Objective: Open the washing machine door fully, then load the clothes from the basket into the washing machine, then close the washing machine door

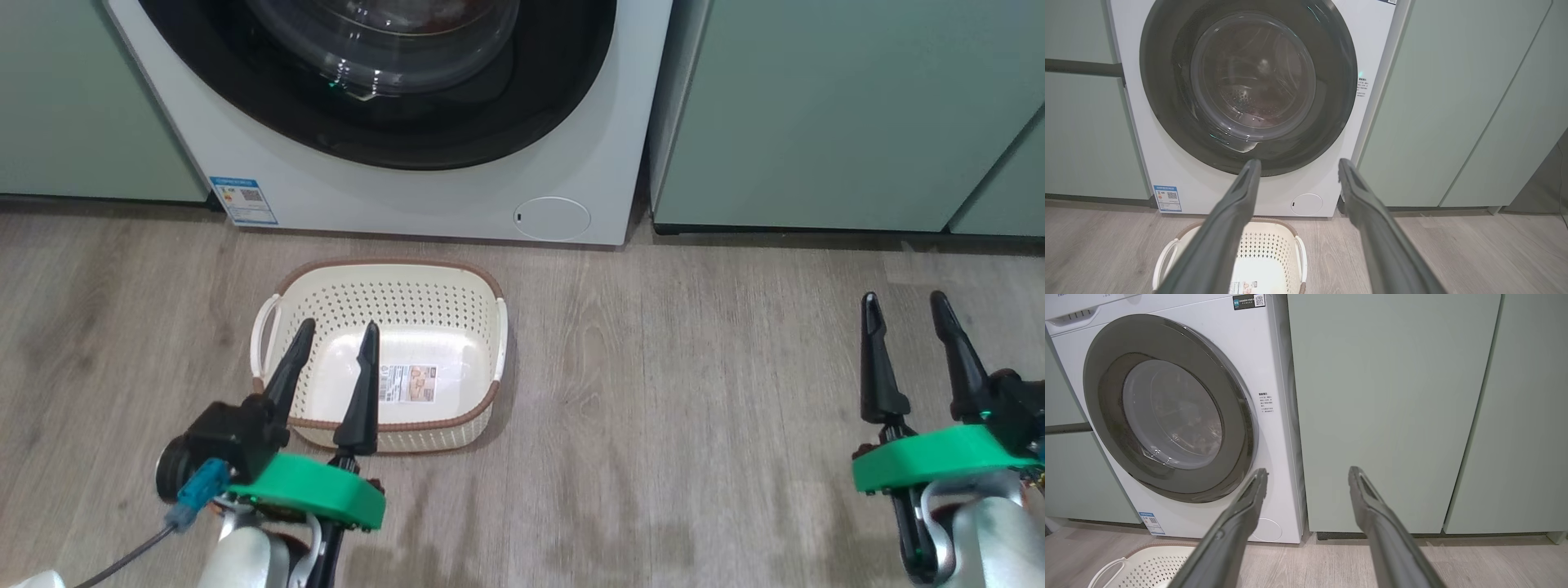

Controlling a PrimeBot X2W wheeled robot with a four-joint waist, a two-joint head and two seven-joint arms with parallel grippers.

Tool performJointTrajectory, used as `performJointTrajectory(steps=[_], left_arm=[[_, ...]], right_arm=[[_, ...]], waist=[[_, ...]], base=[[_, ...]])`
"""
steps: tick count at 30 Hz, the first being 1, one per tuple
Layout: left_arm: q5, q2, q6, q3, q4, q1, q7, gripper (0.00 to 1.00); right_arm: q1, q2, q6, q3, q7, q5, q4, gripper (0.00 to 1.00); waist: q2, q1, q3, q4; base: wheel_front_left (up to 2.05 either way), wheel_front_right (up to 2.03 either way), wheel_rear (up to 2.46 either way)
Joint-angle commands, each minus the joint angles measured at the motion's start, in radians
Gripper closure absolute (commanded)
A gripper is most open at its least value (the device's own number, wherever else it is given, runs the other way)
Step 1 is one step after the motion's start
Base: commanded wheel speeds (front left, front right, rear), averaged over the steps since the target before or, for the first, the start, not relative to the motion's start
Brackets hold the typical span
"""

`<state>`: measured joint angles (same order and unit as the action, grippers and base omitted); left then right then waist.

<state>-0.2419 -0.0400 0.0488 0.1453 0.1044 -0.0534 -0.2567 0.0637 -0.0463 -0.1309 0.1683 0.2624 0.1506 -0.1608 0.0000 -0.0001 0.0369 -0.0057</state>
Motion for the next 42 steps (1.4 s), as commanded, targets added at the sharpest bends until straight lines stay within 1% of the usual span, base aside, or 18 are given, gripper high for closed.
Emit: performJointTrajectory(steps=[1,11,22,41,42], left_arm=[[0.010,-0.010,-0.008,-0.030,-0.033,-0.021,-0.005,0.00],[0.019,-0.010,-0.022,-0.031,-0.045,-0.016,-0.005,0.00],[0.028,-0.010,-0.017,-0.029,-0.051,-0.003,-0.005,0.00],[-0.003,-0.010,-0.017,-0.031,-0.046,0.005,-0.005,0.00],[0.004,0.000,-0.017,0.006,-0.012,0.020,0.000,1.00]], right_arm=[[0.012,-0.004,0.000,-0.021,-0.001,-0.002,0.036,0.00],[0.013,-0.004,0.000,-0.025,-0.001,-0.002,0.037,0.00],[0.010,-0.004,0.000,-0.038,-0.001,-0.003,0.032,0.00],[0.005,-0.004,0.000,-0.039,-0.001,-0.010,0.039,0.00],[-0.015,0.000,0.000,-0.014,0.000,-0.001,0.000,1.00]], waist=[[0.0000,0.0001,0.000,0.000],[0.0000,0.0001,-0.003,-0.005],[0.0000,0.0001,-0.015,-0.012],[0.0000,0.0001,-0.015,-0.005],[0.0000,0.0001,-0.015,-0.005]], base=[[0.00,0.00,0.00],[0.00,0.00,0.00],[0.00,0.00,0.00],[0.00,0.00,0.00],[0.00,0.00,0.00]])
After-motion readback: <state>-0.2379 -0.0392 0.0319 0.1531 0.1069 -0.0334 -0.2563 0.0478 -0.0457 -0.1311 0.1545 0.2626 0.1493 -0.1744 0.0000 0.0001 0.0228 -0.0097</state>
